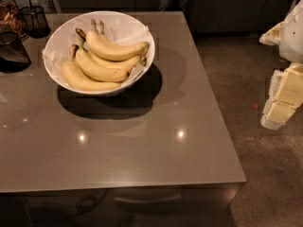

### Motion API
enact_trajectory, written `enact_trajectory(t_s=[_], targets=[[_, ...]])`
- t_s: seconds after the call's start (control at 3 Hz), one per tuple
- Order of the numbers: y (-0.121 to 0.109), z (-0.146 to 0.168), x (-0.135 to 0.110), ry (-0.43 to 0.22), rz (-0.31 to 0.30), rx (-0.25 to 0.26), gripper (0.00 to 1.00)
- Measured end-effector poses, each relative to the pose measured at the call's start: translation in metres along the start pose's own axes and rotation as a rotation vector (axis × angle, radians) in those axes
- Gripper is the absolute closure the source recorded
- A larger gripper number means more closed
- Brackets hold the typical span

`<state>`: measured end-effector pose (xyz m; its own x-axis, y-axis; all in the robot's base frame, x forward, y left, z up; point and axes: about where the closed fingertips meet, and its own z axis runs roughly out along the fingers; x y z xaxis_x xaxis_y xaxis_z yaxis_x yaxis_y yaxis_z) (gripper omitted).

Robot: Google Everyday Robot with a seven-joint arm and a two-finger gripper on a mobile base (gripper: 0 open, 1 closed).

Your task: Pick banana from white bowl

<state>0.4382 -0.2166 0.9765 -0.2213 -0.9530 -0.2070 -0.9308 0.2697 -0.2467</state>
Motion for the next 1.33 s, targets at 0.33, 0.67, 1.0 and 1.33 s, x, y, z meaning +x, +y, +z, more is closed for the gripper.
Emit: enact_trajectory(t_s=[0.33,0.67,1.0,1.33], targets=[[0.0,0.0,0.0,0.0,0.0,0.0,0.0],[-0.008,-0.001,-0.006,0.056,0.048,0.019,0.0],[-0.034,-0.003,-0.026,0.149,0.141,0.05,0.0],[-0.061,-0.003,-0.053,0.195,0.208,0.096,0.0]])
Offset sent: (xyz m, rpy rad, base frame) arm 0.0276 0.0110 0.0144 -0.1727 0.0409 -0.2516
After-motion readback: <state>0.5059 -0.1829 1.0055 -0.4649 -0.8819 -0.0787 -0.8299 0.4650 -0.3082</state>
